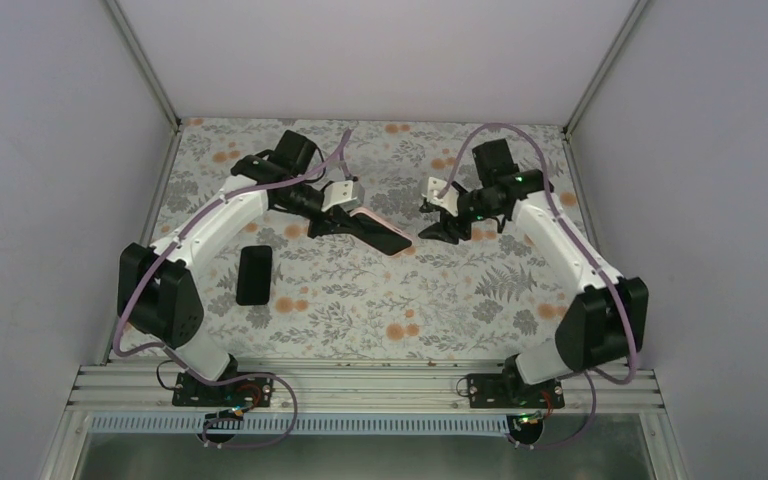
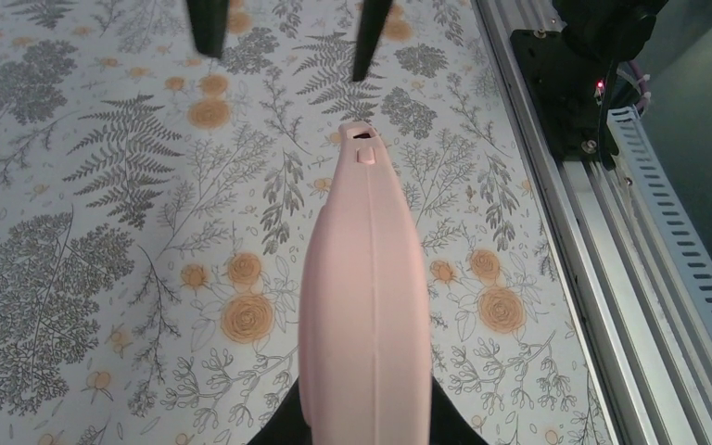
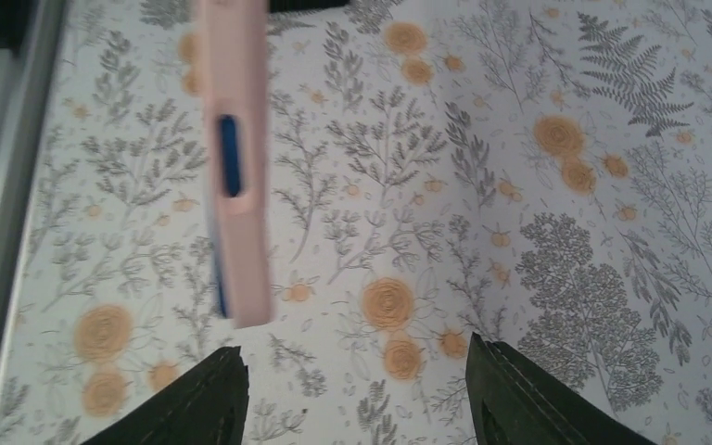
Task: Take the phone out of the phone case
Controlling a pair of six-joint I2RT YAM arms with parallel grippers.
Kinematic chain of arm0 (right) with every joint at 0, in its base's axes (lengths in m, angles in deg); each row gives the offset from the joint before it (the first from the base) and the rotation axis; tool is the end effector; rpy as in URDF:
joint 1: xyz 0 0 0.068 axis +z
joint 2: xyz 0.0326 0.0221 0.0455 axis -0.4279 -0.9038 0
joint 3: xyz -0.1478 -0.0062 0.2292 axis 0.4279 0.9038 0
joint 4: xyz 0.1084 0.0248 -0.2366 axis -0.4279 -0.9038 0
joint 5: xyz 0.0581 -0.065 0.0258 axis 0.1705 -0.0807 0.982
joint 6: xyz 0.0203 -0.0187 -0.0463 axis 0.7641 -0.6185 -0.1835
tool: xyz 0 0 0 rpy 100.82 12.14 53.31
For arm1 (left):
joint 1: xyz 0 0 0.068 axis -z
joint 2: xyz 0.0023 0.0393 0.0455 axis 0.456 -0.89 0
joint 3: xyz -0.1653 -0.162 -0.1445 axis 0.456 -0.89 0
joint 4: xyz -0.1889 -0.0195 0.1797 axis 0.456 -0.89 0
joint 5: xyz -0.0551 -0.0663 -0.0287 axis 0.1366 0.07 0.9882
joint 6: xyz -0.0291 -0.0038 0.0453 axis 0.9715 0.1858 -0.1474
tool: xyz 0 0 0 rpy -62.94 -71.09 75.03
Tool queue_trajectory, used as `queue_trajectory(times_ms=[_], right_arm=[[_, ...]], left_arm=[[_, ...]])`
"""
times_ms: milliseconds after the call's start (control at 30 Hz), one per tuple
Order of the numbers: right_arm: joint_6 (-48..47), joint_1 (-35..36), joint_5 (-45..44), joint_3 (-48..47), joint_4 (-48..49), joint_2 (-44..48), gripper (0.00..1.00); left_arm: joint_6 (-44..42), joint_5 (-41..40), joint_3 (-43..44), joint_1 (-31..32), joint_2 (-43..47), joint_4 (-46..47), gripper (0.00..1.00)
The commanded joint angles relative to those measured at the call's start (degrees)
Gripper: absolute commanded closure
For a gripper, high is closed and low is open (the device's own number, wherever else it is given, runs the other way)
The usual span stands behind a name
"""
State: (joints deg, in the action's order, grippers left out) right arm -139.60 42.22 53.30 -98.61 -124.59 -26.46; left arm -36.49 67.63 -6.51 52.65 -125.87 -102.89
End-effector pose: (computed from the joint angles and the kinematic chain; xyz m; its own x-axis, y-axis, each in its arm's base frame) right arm 0.2827 0.1097 0.2972 -0.0062 -0.6921 -0.7218 -0.9896 0.1078 -0.0949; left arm 0.2825 -0.1658 0.3004 -0.0629 0.5659 -0.8220 0.9938 -0.0402 -0.1038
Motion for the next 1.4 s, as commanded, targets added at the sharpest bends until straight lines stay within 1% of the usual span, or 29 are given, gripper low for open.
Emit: queue_trajectory(times_ms=[0, 100, 267, 467, 667, 933, 1200, 1367], right_arm=[[-1.8, -0.4, 4.4, 3.3, -4.3, 4.6, 0.39], [-0.7, 0.0, 6.6, 3.6, -3.7, 5.5, 0.40], [0.7, 1.9, 7.3, 3.9, -2.1, 3.6, 0.42], [3.1, 2.5, 6.0, 4.6, 2.6, 2.9, 0.43], [3.6, 2.4, 5.2, 3.7, 3.7, 2.2, 0.44], [4.2, 2.4, 4.5, 2.8, 5.0, 0.3, 0.46], [6.3, 2.4, 2.1, 2.4, 9.5, 0.1, 0.50], [6.2, 2.1, 1.6, 0.7, 9.0, -0.7, 0.49]], left_arm=[[-1.7, 3.5, 2.4, 0.0, 0.5, 0.8, 0.98], [-1.5, 4.1, 2.7, 0.0, 0.2, 0.8, 0.98], [-1.1, 4.3, 3.2, 0.1, -0.1, 0.9, 0.98], [-0.9, 4.4, 3.0, 0.2, 0.3, 0.9, 0.98], [-1.0, 4.2, 2.2, 0.6, 1.2, 0.8, 0.98], [-0.8, 4.3, 2.8, 1.4, 1.5, 0.3, 0.98], [-2.2, 5.4, 4.5, 2.5, 1.0, -2.8, 0.98], [-3.1, 5.4, 4.9, 3.0, 0.7, -4.6, 0.98]])
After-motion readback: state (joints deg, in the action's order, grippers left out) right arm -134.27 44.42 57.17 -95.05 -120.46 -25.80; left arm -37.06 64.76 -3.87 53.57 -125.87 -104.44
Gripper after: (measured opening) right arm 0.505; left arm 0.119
